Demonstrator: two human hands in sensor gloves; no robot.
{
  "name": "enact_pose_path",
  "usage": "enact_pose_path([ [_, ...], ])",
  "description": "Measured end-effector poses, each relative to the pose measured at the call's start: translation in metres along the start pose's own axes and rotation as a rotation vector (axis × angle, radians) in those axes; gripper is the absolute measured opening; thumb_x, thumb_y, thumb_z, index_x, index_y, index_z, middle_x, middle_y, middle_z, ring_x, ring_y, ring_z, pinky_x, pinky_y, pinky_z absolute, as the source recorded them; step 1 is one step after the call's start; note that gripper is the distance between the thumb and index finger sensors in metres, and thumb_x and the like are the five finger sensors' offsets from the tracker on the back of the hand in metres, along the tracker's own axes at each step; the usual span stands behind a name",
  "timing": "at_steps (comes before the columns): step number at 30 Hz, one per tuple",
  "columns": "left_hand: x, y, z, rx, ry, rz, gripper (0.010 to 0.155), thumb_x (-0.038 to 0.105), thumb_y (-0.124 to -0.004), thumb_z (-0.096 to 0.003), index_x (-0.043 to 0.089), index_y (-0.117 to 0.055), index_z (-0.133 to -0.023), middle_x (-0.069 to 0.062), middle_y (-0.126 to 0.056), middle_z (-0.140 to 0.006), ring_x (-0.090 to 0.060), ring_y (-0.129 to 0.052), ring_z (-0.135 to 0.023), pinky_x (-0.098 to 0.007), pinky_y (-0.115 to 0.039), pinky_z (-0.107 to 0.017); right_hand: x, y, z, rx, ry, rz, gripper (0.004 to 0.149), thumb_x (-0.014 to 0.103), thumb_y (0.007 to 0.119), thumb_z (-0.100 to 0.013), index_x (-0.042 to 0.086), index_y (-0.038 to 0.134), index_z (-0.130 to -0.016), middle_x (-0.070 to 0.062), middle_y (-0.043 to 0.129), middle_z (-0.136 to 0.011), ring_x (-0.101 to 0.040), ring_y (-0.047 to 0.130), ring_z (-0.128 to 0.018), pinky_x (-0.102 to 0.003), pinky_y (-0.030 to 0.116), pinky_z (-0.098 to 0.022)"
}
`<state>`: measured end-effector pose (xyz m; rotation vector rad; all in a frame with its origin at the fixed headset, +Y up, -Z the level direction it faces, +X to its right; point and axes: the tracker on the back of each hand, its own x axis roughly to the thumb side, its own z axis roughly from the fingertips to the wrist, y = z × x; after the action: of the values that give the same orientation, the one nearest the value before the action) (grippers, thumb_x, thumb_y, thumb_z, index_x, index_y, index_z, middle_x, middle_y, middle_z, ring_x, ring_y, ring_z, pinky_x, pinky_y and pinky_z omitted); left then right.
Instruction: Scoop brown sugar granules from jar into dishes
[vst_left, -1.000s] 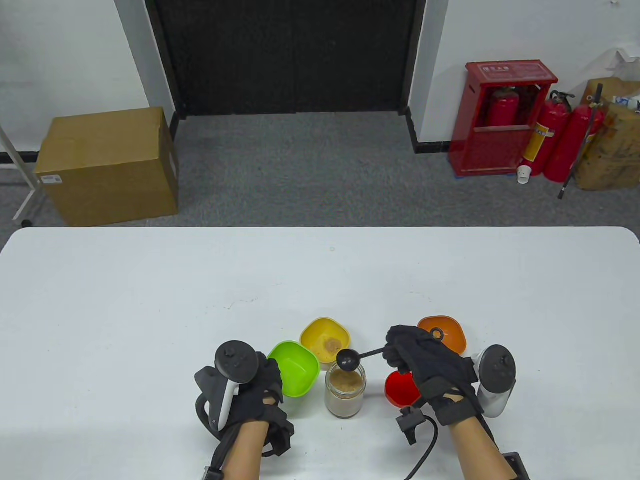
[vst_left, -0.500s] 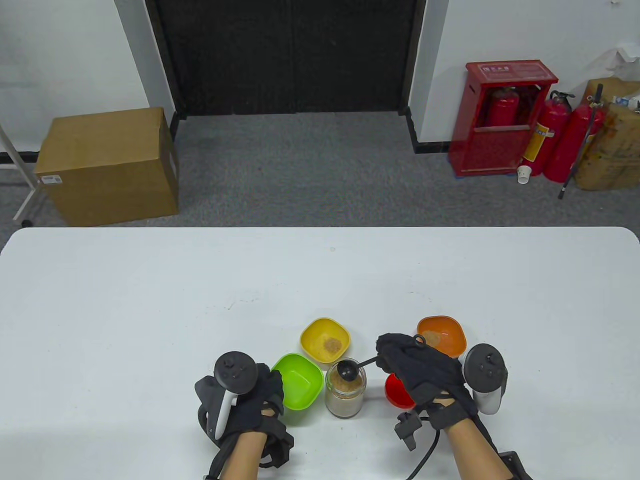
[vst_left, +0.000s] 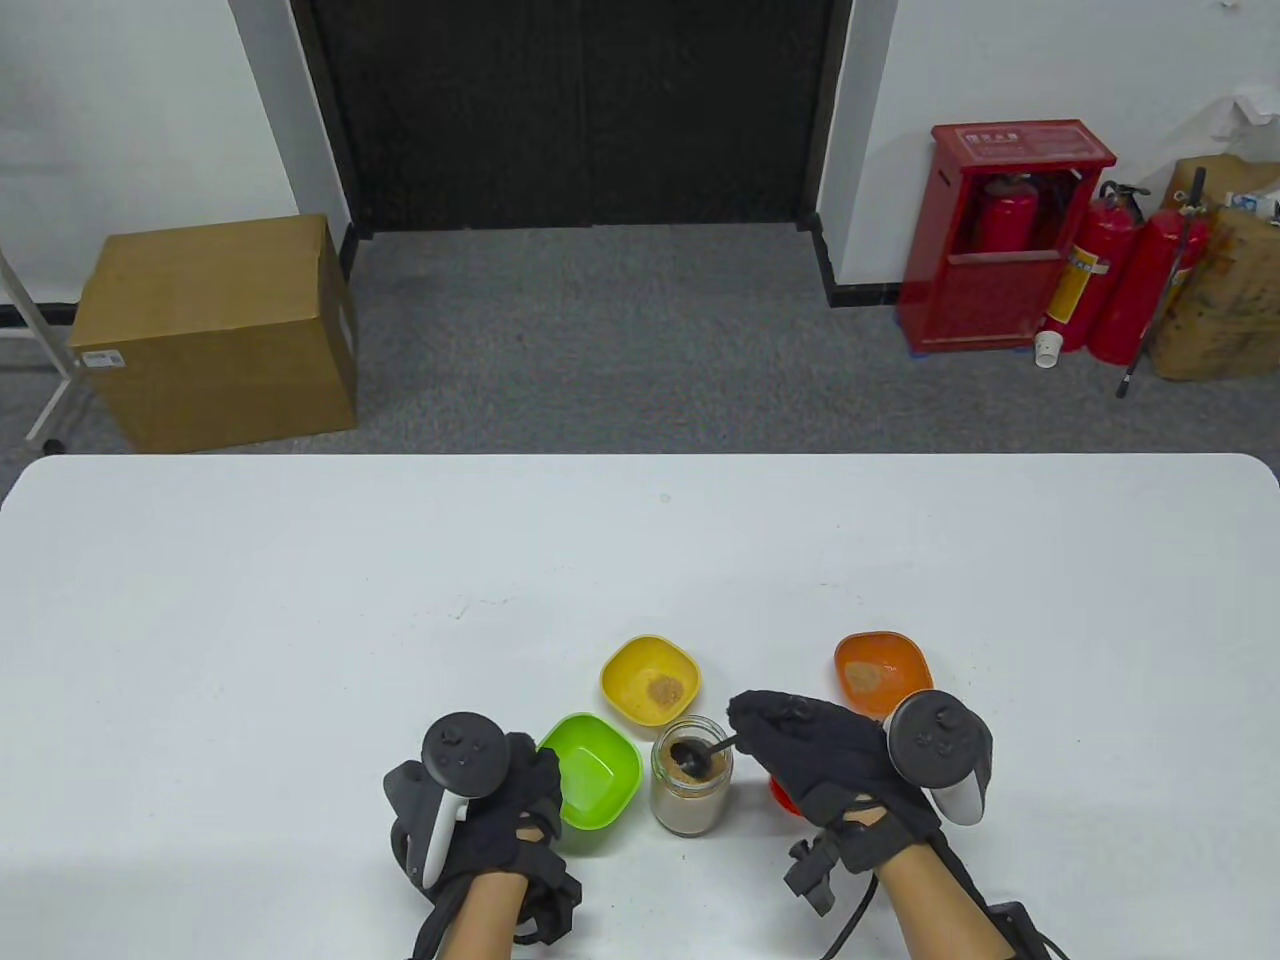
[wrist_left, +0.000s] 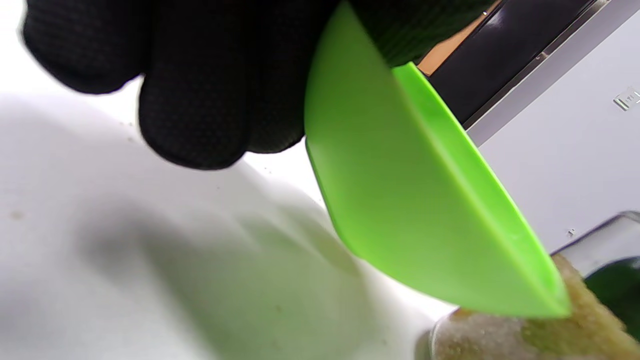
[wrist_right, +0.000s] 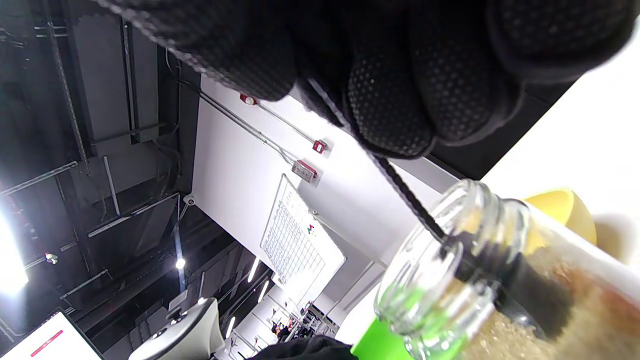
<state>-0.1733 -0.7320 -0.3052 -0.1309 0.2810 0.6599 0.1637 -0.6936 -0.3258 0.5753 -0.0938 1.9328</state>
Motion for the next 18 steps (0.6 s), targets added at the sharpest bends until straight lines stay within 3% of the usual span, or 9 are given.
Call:
enact_pose_path([
  [18, -0.001, -0.005, 0.001, -0.037, -0.001, 0.026, 0.052, 0.041, -0.077, -0.0560, 0.006, -0.075, -0.095, -0.011, -0.101, -0.078, -0.029, -0.109, -0.053, -0.052, -0.086, -0.043, -0.018, 0.003, 0.005, -0.054, 0.177, -0.198, 0.039, 0.032, 0.079, -0.057, 0.002, 0.089, -0.079, -0.027, 0.101, -0.064, -0.047, 0.093, -0.046, -0.058, 0.082, -0.027],
])
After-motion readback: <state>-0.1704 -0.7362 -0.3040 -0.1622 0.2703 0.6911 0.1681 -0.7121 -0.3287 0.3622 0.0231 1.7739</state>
